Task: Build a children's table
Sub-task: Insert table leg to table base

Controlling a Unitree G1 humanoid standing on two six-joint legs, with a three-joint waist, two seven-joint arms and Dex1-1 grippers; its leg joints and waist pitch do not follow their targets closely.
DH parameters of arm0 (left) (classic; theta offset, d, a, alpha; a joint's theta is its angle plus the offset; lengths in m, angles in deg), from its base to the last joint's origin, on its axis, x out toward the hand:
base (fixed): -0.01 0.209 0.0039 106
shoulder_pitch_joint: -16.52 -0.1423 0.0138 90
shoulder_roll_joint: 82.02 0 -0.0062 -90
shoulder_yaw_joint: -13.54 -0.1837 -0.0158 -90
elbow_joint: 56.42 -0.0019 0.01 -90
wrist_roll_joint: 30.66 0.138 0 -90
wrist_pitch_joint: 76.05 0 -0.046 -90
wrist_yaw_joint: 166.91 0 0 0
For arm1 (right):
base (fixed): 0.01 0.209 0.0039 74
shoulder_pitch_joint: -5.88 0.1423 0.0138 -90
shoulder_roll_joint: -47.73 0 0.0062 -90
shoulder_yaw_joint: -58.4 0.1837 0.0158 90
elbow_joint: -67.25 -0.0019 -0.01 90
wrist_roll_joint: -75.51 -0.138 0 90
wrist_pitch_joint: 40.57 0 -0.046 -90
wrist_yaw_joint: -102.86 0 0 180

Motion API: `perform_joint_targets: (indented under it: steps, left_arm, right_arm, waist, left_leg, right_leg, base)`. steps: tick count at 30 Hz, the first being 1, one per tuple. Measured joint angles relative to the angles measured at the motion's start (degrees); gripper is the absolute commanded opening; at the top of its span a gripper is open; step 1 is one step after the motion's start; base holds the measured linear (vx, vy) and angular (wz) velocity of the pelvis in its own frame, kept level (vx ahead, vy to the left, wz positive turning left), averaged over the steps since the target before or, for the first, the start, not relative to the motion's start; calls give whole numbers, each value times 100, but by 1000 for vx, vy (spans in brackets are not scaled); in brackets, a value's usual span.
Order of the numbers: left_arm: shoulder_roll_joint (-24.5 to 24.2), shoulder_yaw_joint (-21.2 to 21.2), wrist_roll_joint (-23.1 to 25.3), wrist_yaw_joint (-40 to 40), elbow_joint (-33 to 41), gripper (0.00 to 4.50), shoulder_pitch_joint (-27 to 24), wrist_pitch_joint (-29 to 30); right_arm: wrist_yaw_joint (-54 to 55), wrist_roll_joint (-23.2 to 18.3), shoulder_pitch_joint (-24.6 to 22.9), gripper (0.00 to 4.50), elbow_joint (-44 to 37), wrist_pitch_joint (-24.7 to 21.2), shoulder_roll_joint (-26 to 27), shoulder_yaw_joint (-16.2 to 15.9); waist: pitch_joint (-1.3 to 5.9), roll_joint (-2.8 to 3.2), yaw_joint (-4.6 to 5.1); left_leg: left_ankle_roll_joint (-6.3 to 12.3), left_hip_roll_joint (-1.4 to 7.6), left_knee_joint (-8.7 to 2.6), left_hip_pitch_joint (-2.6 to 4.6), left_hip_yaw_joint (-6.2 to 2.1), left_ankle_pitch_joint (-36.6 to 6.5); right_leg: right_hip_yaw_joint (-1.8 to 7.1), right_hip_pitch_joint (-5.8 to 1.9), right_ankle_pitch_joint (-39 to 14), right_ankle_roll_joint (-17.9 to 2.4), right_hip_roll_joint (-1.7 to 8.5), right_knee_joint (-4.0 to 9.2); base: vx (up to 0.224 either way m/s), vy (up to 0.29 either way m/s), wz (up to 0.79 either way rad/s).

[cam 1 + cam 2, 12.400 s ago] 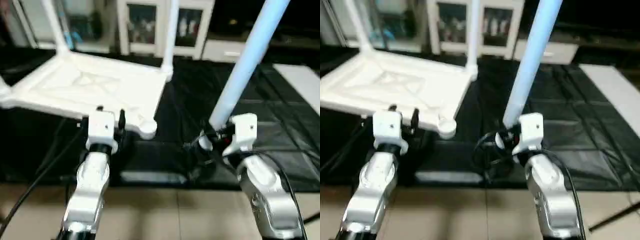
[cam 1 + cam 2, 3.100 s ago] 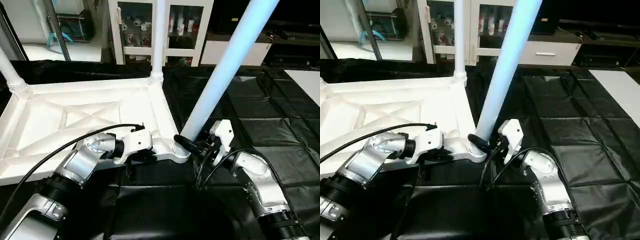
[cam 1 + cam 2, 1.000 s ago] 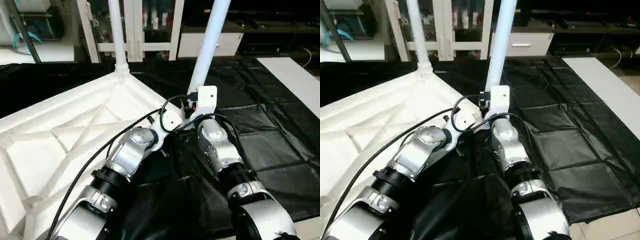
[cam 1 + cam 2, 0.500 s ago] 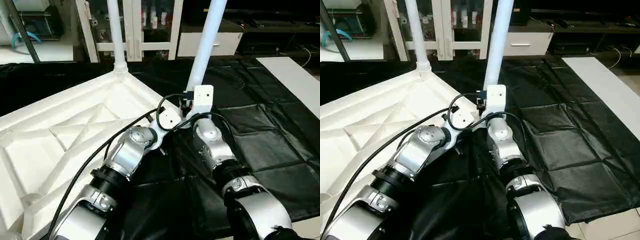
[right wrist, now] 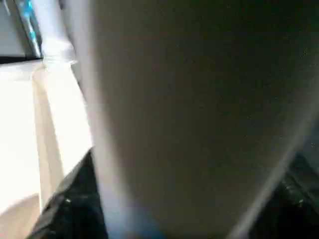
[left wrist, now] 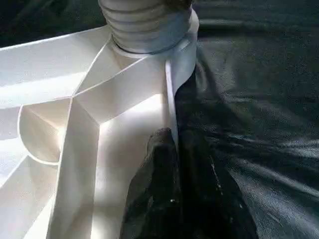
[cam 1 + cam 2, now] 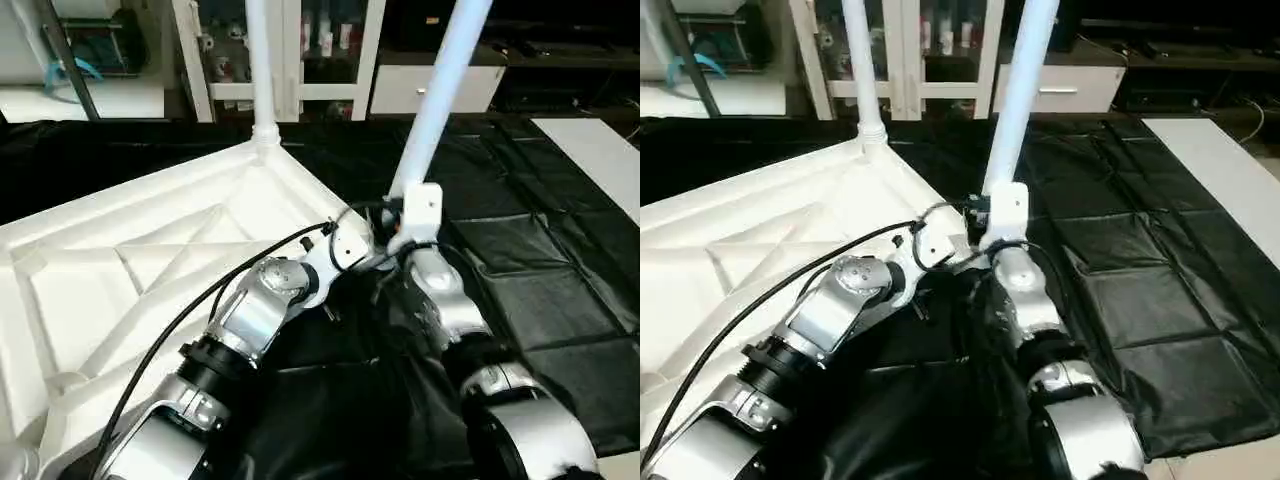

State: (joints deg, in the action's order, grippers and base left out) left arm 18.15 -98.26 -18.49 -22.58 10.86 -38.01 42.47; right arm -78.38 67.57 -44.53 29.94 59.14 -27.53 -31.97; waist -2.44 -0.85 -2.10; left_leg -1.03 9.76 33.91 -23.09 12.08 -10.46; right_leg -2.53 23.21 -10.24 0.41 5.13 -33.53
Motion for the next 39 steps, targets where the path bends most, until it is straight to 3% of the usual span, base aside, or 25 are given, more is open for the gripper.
perform_joint_targets:
  steps: [3,5,11,16,29,37,39]
  left_arm:
    - [-15,-16,-5,-35,4,0,0,-13]
    - [-34,-24,-10,-45,12,0,0,-16]
    - [-80,-54,-38,-102,27,0,-3,-36]
    - [-230,-68,-123,-341,26,0,-26,-207]
    - [-687,-209,-237,-914,332,0,-205,-405]
    - [-1388,-346,-491,-1888,924,0,-576,-728]
    - [-1746,-465,-654,-2391,1180,0,-700,-906]
  right_arm:
    - [-118,-47,-144,353,-153,-63,-14,-1]
    - [-239,-50,-219,382,-268,-102,-27,-4]
    - [-1010,-159,-843,400,-1418,-330,-159,-184]
    - [-1844,-558,-1567,400,-2811,-841,-660,-358]
    - [-3010,-1098,-2286,400,-4296,-2103,-1580,-352]
    - [-4007,-1422,-2650,400,-4994,-2603,-2351,-452]
    - [-4556,-1531,-2797,400,-5325,-2758,-2813,-497]
  waist:
    - [-2,2,-10]
    - [-3,5,-4]
    - [-3,5,-21]
    - [-6,9,-66]
    - [-6,12,-110]
    - [-5,13,-138]
    - [-8,22,-177]
  left_leg:
    - [0,0,0,0,0,0]
    - [0,0,1,0,1,1]
    - [1,1,1,2,1,1]
    - [1,1,2,6,2,1]
    - [-1,2,7,19,2,1]
    - [-2,3,7,36,2,1]
    - [-2,2,7,38,2,0]
  right_leg:
    - [-2,0,0,0,1,-2]
    - [-1,0,0,0,1,-3]
    - [-3,-1,0,0,1,-5]
    - [-1,-6,0,0,3,-3]
    - [0,-7,0,1,4,-30]
    - [1,-17,-5,7,5,-38]
    - [1,-23,-7,10,8,-38]
  base:
    - [0,0,0]
    - [0,0,0]
    - [0,0,0]
    - [0,0,0]
    - [0,0,0]
    - [0,0,0]
    - [0,0,0]
